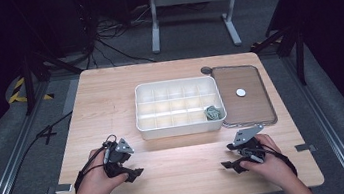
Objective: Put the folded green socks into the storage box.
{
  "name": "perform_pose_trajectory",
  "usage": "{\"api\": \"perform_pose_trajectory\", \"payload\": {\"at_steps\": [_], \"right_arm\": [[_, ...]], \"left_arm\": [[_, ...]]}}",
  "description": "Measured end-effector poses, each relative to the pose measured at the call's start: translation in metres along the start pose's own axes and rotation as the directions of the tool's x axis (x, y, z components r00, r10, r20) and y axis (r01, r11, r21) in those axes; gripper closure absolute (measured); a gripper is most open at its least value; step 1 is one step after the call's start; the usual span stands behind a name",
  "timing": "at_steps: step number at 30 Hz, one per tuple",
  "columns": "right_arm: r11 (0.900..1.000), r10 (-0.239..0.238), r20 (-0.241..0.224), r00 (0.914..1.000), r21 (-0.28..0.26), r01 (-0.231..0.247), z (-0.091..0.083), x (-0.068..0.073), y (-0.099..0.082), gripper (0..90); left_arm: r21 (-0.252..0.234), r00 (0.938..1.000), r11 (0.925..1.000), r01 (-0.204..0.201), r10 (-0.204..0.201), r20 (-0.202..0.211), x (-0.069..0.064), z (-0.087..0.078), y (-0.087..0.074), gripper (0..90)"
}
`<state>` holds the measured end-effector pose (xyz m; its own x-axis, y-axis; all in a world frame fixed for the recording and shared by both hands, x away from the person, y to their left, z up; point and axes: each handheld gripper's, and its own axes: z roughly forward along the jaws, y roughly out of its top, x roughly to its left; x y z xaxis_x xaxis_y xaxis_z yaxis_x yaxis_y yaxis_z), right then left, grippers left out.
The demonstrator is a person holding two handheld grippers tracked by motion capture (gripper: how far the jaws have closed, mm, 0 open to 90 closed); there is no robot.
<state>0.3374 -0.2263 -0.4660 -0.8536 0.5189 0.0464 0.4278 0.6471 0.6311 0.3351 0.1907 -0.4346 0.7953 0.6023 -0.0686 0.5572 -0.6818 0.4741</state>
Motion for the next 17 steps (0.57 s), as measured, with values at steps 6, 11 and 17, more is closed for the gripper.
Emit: {"api": "perform_pose_trajectory", "payload": {"at_steps": [6, 11, 17], "right_arm": [[0.9981, -0.034, 0.032, 0.9989, -0.051, 0.036, 0.0066, 0.0088, -0.0015, 32.7], [0.9973, -0.029, 0.047, 0.9985, -0.067, 0.032, 0.0094, 0.0107, -0.0051, 31.8], [0.9939, -0.01, 0.049, 0.9987, -0.109, 0.015, 0.0067, 0.0091, -0.0036, 31.8]], "left_arm": [[0.009, 1.0, 1.0, -0.002, 0.002, 0.001, 0.0003, 0.0034, 0.0001, 30.5], [0.001, 0.9999, 0.9999, -0.013, 0.013, 0.001, 0.0013, 0.0071, 0.0028, 28.2], [-0.032, 1.0, 0.9995, 0.004, -0.004, -0.008, 0.0025, 0.0099, 0.0018, 25.9]]}}
